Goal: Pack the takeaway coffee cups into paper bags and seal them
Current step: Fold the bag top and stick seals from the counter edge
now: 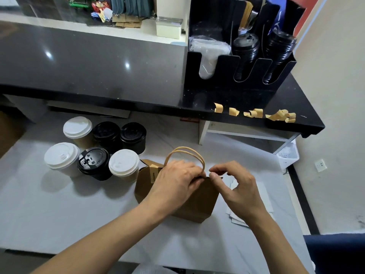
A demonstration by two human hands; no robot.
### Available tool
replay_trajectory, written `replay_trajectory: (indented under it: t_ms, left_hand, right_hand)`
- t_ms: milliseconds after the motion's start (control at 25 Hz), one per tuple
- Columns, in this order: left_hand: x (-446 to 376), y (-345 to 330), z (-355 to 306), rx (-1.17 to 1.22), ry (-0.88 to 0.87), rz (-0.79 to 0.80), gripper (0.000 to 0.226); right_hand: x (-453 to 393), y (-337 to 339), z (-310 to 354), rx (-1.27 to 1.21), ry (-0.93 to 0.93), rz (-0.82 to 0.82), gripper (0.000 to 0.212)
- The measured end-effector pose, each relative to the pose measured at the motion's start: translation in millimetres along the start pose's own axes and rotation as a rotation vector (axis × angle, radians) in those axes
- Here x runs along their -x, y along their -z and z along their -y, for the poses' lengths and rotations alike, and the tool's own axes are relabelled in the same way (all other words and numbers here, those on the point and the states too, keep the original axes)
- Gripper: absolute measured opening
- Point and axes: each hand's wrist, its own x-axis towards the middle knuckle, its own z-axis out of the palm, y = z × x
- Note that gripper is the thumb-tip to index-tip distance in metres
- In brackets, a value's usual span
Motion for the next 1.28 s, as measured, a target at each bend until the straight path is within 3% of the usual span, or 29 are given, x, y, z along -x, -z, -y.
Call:
replay_trajectory:
  t_ms: [120, 280, 440, 560, 880, 1120, 1280]
  left_hand:
    - [0.5, 0.4, -0.9, -0.002, 0.01, 0.009, 0.009]
    - [1.2, -0.7, -0.6, 0.002, 0.012, -0.005, 0.008]
    - [1.5, -1.4, 0.8, -0.014, 0.012, -0.005, 0.008]
    - [1.8, -2.0, 1.0, -0.02, 0.005, -0.01, 0.008]
    - [1.6, -2.2, 1.6, -0.02, 0.002, -0.006, 0.01]
    - [1.4, -2.5, 1.5, -0.011, -0.001, -0.012, 0.011]
    - [1.1, -3.4, 2.8, 0.0, 0.0, 0.005, 0.013]
  right_hand:
    - [-31.1, 5.0, 0.3, 0.065, -0.098, -0.15, 0.007]
    - [-95.3, 18.2, -0.3, 0.374, -0.021, -0.293, 0.021]
    - [-146.1, 24.2, 2.3, 0.75, -0.073, -0.177, 0.03]
    - [-164.0, 21.5, -1.3, 0.843, -0.101, -0.084, 0.031]
    - [-185.6, 25.5, -5.0, 0.537, -0.167, -0.077, 0.02]
    - [-190.7, 36.5, -7.6, 0.373, -0.107, -0.275, 0.016]
    - [-183.4, 41.1, -2.6, 0.193, -0.062, -0.204, 0.012]
